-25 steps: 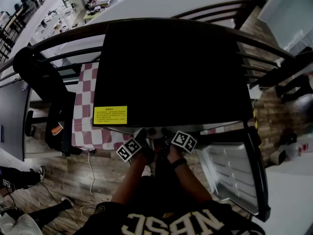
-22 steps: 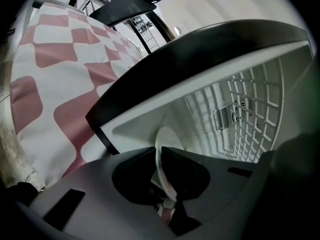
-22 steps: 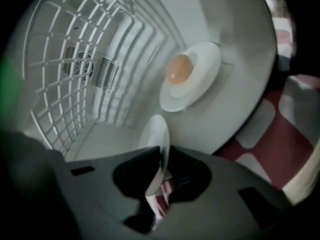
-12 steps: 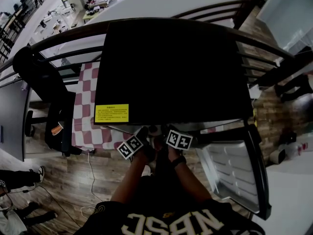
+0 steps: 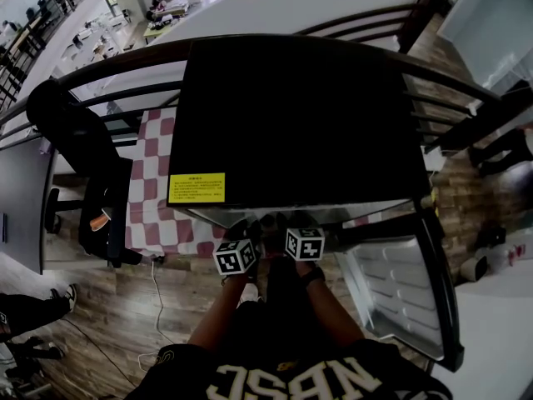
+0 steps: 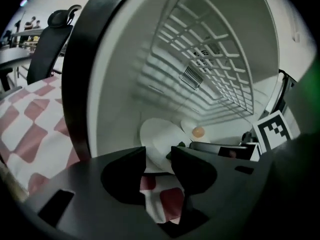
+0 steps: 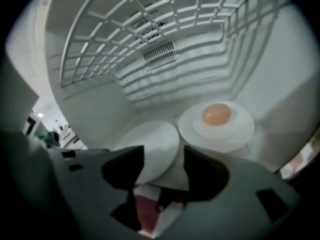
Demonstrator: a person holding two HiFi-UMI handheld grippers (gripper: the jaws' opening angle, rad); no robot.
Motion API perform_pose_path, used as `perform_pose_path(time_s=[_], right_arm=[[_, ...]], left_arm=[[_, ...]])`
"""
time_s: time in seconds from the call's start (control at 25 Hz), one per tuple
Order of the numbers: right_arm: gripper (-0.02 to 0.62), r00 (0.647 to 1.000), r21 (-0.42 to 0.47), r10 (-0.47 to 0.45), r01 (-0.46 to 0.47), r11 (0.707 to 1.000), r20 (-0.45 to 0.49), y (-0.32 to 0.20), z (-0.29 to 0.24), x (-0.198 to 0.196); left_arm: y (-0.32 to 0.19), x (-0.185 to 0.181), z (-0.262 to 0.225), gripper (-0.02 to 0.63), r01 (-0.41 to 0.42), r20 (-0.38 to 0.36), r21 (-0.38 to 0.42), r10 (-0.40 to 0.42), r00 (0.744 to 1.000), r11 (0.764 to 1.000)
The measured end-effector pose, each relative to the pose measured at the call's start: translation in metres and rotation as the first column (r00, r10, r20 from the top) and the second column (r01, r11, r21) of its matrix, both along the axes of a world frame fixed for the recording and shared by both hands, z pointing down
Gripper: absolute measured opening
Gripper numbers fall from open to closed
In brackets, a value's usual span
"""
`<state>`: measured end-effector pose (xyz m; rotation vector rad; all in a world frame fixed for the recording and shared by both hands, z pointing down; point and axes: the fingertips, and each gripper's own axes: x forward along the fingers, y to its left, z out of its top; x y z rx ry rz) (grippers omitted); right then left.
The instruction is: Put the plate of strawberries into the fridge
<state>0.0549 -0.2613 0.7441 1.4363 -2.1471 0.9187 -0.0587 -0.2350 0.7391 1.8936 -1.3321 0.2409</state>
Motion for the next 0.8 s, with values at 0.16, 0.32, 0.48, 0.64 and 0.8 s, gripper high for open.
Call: perform_pose_path(time_s=[0.16, 0.32, 0.48, 0.64, 0.8], right_arm=[[0.242, 1.000, 0.043, 0.015, -0.014, 0.999, -0.020, 0.009, -0.008, 0.013], [0.242, 0.999, 0.079, 0.015, -0.012, 0.997, -0.040, 0.027, -0.016, 0.022], [0.241, 0.999, 0.080, -0.003, 0.007, 0.997, -0.048, 0.051, -0.018, 0.020], [0.241, 0.998, 0.064, -0.023, 0.026, 0.998, -0.056, 0.068, -0.010, 0.014], [0.236, 0.995, 0.072, -0.058, 0.064, 0.995, -0.086, 0.073, -0.007, 0.004]], left_arm=[[0.012, -0.006, -0.008, 0.163, -0.052, 0.069, 0.047, 0.049, 0.996, 0.998], [0.028, -0.008, -0.015, 0.163, -0.090, 0.103, 0.096, 0.080, 0.991, 0.991], [0.046, -0.009, -0.018, 0.161, -0.122, 0.129, 0.114, 0.107, 0.986, 0.986], [0.056, -0.008, -0.012, 0.161, -0.130, 0.141, 0.122, 0.113, 0.984, 0.984], [0.061, -0.005, -0.012, 0.137, -0.141, 0.148, 0.113, 0.123, 0.981, 0.984]])
